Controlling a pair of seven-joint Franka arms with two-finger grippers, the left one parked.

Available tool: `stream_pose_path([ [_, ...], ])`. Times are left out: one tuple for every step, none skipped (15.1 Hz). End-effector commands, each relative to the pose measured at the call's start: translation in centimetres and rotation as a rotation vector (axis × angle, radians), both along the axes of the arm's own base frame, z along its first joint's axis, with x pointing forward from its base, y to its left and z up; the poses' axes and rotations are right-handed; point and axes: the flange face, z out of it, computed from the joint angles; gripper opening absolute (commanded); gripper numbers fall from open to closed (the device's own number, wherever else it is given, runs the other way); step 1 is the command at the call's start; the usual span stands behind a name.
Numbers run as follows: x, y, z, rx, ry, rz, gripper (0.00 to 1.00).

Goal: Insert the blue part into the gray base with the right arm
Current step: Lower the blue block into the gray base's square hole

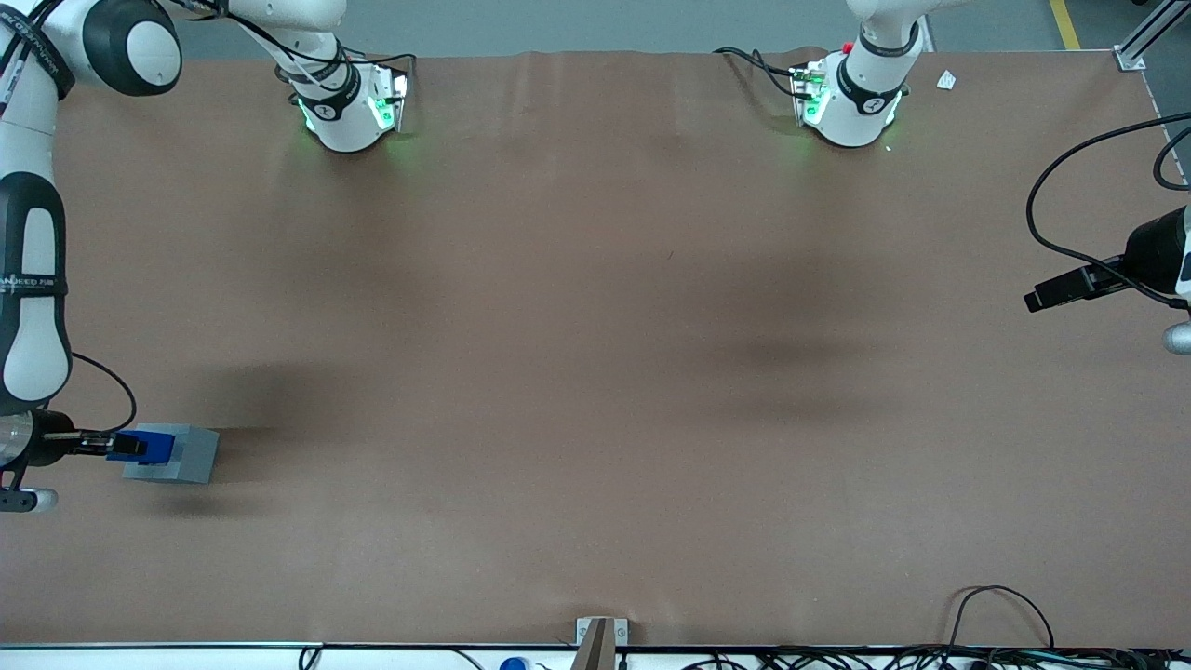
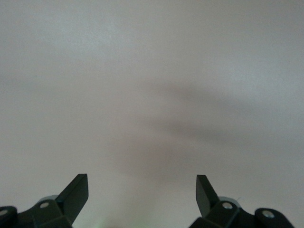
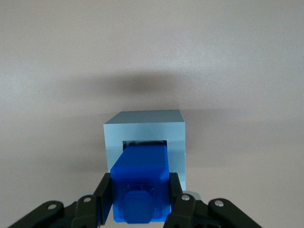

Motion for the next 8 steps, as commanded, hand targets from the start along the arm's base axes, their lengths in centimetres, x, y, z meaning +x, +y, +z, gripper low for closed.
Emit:
stream_pose_path([
  [0.1, -0.4, -1.7, 0.009, -0.005, -0.011, 0.00],
  [0.1, -0.2, -1.7, 0.009, -0.005, -0.010, 0.00],
  [0.2, -0.1, -1.6, 0.009, -0.007, -0.008, 0.00],
  [0.3, -0.2, -1.3, 0.007, -0.011, -0.010, 0.00],
  [0.4, -0.1, -1.1, 0.008, -0.017, -0.019, 0.00],
  [0.4, -0.1, -0.9, 0.006, -0.019, -0.030, 0.00],
  [0.5, 0.0, -0.7, 0.006, -0.022, -0.032, 0.00],
  [0.6, 0.2, -0.6, 0.007, -0.024, -0.029, 0.00],
])
